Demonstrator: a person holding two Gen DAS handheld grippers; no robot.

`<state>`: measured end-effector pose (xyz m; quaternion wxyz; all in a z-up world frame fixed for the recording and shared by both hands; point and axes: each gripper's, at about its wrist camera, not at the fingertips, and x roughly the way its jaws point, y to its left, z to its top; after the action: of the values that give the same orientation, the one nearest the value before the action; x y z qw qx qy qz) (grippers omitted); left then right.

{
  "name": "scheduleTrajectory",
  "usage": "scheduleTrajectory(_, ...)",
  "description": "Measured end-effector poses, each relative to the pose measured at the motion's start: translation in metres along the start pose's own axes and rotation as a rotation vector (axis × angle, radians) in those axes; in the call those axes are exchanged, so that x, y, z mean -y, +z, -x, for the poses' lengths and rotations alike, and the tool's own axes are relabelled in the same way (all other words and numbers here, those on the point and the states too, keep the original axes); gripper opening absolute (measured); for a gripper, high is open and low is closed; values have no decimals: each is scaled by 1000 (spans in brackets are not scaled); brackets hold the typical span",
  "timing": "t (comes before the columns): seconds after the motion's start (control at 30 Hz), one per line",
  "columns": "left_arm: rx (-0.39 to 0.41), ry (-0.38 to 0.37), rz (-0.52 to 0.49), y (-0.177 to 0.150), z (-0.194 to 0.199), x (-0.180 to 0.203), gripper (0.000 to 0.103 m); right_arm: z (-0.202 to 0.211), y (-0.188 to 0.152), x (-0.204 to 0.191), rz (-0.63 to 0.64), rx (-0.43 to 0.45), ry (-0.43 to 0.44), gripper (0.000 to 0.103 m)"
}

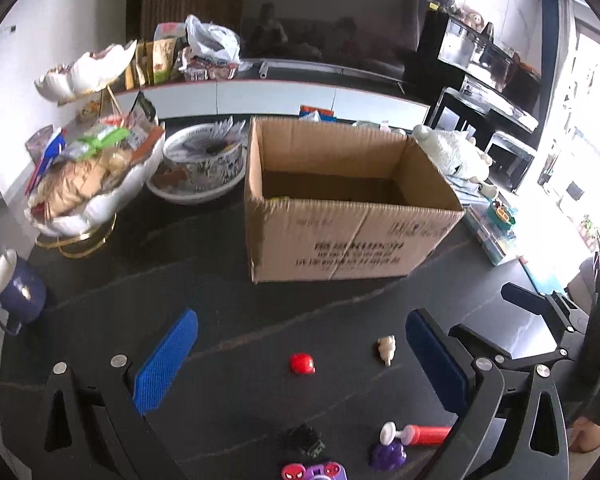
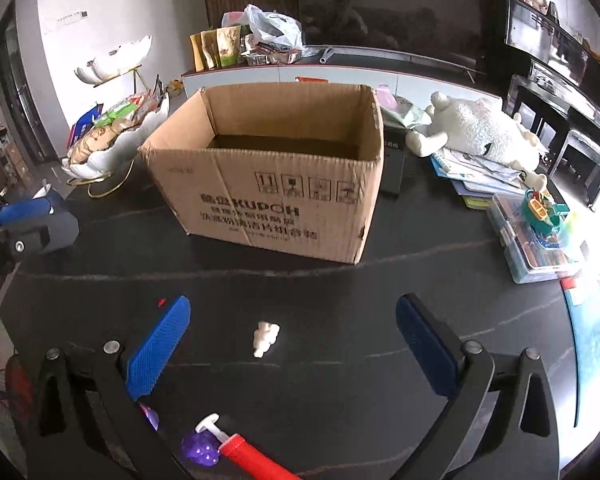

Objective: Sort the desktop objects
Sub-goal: 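Withdraw both open grippers from the box back over the table toys, then move left gripper to the red ball toy while right gripper approaches the white figurine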

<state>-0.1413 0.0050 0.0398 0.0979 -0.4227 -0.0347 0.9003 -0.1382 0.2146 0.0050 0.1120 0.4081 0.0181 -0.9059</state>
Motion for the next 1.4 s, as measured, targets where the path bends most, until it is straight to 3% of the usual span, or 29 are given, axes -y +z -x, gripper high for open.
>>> scheduleTrajectory(0.13,0,11,15,-11,2,-3,103,-1,-9,-4,-13,-32,67,102)
scheduleTrajectory(0.3,-5,15,10,-19,5,0,103,3,-16,-8,-14,-16,39,102)
scheduleTrajectory(0.67,-7,14,22,-26,-2,7,103,-12,-30,-10,-27,-88,31,102)
scheduleTrajectory(0.87,28,63,-44,-31,-8,14,103,-22,-35,-9,-38,-99,5,101)
scheduleTrajectory(0.97,-11,25,-20,-32,-16,10,103,-27,-37,-7,-51,-102,15,101)
scheduleTrajectory(1.13,-38,92,-33,-38,-28,8,103,-38,-42,-9,-51,-123,40,101)
scheduleTrajectory(1.4,-99,63,9,-47,-49,2,103,-49,-46,-12,-36,-138,50,94)
